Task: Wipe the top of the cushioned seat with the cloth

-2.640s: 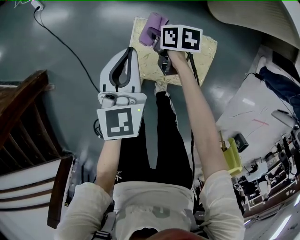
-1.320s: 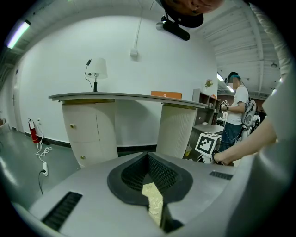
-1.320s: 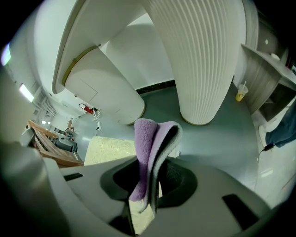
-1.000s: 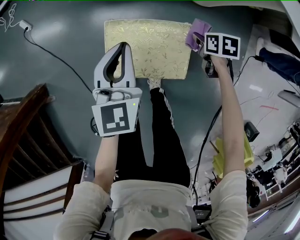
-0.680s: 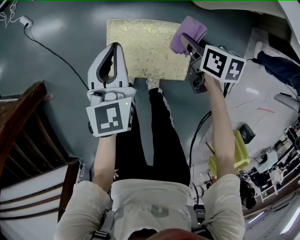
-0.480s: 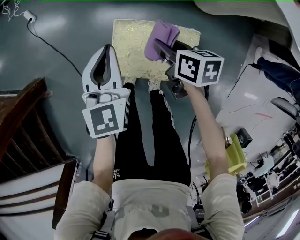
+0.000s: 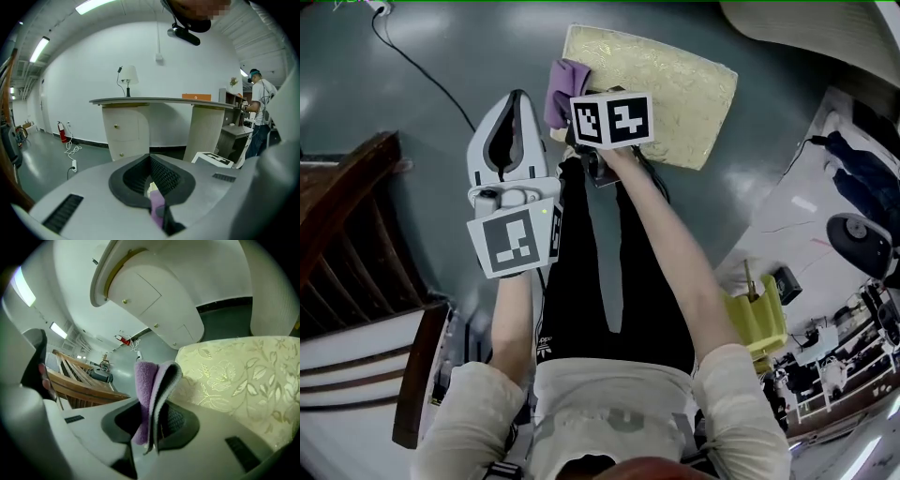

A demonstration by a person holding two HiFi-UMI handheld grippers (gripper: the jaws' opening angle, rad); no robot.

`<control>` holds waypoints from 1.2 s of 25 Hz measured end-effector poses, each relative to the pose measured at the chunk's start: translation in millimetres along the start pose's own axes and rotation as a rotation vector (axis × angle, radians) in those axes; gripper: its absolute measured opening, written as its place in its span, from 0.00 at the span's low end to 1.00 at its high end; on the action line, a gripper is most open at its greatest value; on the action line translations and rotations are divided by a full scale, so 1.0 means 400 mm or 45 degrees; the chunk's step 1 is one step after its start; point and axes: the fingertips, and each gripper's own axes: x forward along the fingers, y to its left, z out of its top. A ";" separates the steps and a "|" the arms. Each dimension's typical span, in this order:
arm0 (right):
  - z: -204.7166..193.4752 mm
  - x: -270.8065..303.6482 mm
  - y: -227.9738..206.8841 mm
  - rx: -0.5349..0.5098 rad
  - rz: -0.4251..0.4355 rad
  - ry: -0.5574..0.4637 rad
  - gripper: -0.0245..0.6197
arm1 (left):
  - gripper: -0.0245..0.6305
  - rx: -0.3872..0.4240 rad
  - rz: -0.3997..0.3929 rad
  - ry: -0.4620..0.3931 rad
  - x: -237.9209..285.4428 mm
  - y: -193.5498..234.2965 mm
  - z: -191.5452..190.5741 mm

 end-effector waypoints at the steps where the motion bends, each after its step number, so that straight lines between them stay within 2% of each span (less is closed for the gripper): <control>1: -0.006 0.014 -0.002 -0.004 -0.016 0.015 0.19 | 0.05 -0.004 0.007 0.000 -0.002 0.007 -0.002; 4: -0.015 0.032 -0.014 0.001 -0.057 0.030 0.19 | 0.05 -0.016 0.023 -0.005 -0.007 0.024 0.000; 8: -0.015 0.026 -0.034 0.049 -0.052 0.011 0.19 | 0.05 -0.014 0.019 -0.002 -0.008 0.017 -0.003; 15: -0.019 -0.003 -0.044 0.002 -0.084 -0.010 0.19 | 0.05 0.015 -0.019 -0.011 -0.009 -0.018 0.011; 23: -0.034 -0.063 -0.122 -0.007 -0.094 -0.023 0.19 | 0.05 0.045 -0.072 -0.003 0.019 -0.100 0.008; 30: -0.052 -0.176 -0.236 0.000 -0.174 -0.059 0.19 | 0.05 0.062 -0.137 -0.024 0.032 -0.205 0.020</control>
